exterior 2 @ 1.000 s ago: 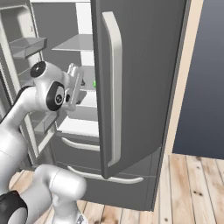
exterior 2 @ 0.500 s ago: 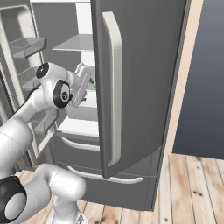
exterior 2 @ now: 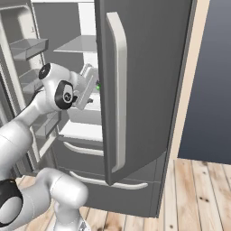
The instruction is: Gather the garlic and corn from the fridge and place them on a tray on the dining counter. Then gather the steak and fish from the fridge and place them on the other tray.
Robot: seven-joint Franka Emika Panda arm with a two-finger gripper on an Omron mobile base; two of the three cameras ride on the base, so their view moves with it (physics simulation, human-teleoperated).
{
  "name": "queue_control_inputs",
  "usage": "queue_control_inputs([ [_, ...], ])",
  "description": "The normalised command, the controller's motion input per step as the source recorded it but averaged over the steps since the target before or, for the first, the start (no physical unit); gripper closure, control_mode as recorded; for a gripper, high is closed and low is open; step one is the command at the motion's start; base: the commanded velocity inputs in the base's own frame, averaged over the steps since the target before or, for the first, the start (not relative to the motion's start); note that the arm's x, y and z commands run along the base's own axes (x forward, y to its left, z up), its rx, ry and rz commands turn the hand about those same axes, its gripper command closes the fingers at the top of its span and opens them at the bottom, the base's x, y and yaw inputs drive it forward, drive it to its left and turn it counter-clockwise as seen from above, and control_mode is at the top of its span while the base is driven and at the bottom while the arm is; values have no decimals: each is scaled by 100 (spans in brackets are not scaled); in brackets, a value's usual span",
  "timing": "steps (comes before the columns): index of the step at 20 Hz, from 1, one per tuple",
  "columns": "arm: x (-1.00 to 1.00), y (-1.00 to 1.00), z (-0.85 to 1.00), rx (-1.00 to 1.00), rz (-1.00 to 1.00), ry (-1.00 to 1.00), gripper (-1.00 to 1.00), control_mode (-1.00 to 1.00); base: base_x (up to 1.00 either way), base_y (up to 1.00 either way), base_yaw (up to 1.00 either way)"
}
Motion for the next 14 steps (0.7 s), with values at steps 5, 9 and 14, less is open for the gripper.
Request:
queue_control_inputs([
  [5, -20, -18, 0, 9, -14, -4, -100, -100, 0, 0, 0],
  [9, -39, -22, 0, 7, -14, -7, -100, -100, 0, 0, 0],
  [14, -3, -60, -10, 3, -20, -2, -100, -100, 0, 0, 0],
])
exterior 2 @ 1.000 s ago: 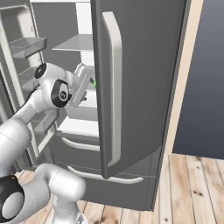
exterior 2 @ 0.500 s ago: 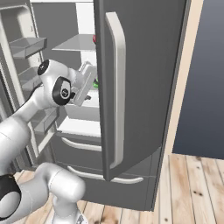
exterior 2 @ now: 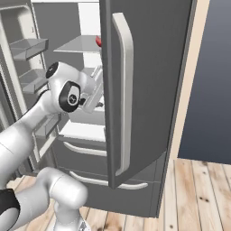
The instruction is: Gather the garlic and corn from the fridge and place them on a tray on the dining counter. Then gather the steak and fish from the fridge and place them on the other tray.
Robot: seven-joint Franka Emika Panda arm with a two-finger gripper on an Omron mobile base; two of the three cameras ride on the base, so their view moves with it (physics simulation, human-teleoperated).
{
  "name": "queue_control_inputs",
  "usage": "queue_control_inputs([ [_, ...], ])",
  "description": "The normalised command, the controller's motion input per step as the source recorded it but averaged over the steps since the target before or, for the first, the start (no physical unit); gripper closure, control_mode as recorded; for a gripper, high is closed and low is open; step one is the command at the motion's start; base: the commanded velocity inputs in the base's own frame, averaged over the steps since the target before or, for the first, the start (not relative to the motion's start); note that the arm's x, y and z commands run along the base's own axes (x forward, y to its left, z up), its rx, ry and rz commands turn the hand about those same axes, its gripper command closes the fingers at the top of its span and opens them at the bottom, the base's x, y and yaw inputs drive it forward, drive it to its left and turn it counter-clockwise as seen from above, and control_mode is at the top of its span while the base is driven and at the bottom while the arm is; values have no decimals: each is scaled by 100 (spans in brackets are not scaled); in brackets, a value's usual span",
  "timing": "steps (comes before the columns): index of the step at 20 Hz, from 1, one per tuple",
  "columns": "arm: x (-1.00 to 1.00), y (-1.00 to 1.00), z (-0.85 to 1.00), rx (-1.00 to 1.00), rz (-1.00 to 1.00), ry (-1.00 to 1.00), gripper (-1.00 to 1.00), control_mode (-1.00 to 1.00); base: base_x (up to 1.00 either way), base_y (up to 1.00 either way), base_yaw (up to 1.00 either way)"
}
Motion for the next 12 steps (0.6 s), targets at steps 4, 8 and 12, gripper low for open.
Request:
queue_control_inputs([
  [4, -5, -85, -16, 0, -24, 0, -100, -100, 0, 0, 0],
  [8, -5, -83, -10, 0, -25, -1, -100, -100, 0, 0, 0],
  [12, -38, -100, -1, 1, -28, -2, -100, -100, 0, 0, 0],
])
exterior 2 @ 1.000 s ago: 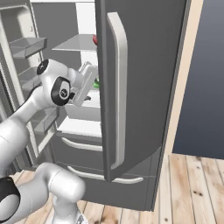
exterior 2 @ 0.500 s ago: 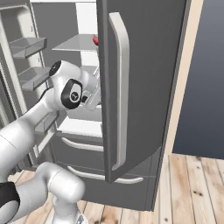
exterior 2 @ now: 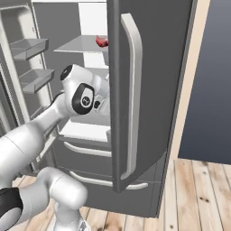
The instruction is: Gather the garlic and corn from the fridge and place them on a tray on the dining counter. Then gather the steak and fish from the fridge and place them on the other tray.
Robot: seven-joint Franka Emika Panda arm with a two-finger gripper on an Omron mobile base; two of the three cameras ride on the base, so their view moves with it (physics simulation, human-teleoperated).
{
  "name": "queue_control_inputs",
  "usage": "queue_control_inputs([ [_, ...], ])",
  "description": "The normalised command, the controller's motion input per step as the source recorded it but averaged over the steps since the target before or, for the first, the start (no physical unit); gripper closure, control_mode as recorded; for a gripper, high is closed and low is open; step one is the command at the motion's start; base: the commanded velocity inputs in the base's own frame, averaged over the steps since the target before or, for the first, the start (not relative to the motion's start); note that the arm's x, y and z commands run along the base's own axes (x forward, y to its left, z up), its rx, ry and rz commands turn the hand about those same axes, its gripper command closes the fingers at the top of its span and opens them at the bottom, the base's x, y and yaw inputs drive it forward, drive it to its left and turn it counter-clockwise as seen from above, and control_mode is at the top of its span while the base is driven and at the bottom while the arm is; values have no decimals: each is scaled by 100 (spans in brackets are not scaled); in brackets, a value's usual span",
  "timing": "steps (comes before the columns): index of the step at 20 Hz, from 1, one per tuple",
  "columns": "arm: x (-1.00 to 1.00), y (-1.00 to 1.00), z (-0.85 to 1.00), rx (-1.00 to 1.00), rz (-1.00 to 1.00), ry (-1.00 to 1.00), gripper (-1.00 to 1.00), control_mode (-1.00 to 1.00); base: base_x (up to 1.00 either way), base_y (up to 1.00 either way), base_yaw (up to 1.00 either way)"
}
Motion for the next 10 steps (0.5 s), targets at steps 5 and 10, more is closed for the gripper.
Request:
queue_control_inputs([
  [5, -54, -100, 0, 1, -33, -2, -100, -100, 0, 0, 0],
  [10, -51, -100, 0, 1, -33, -1, -100, -100, 0, 0, 0],
])
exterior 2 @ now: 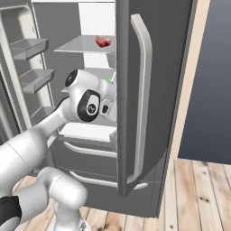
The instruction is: Gather the garlic and corn from the fridge and place them on a tray on the dining counter. Then gather the steak and fish from the fridge and place them on the other tray.
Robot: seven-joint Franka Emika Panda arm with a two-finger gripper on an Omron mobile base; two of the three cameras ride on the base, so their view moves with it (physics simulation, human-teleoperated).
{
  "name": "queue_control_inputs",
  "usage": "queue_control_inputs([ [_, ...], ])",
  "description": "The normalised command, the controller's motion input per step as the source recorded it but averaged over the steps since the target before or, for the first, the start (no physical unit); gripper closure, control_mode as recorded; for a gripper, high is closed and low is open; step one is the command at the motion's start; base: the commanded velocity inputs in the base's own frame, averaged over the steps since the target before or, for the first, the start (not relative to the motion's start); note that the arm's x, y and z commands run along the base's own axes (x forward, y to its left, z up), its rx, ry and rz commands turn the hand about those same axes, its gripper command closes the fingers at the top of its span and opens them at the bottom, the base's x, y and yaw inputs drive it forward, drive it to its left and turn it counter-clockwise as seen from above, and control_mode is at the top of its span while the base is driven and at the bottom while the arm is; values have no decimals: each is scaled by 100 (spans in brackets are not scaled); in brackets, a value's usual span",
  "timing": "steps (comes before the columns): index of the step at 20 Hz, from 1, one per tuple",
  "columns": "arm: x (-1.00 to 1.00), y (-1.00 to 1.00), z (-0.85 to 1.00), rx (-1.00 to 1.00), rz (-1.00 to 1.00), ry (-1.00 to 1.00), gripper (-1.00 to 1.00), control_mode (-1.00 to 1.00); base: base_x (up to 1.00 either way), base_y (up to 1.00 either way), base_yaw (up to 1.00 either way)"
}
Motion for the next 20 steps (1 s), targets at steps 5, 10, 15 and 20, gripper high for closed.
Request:
queue_control_inputs([
  [5, -54, -100, 0, 1, -33, 0, -100, -100, 0, 0, 0],
  [10, -57, -100, 0, 0, -33, 0, -100, -100, 0, 0, 0],
  [15, -54, -100, 0, 0, -36, 0, -100, -100, 0, 0, 0],
  [20, -51, -100, 0, 0, -40, 0, -100, -100, 0, 0, 0],
])
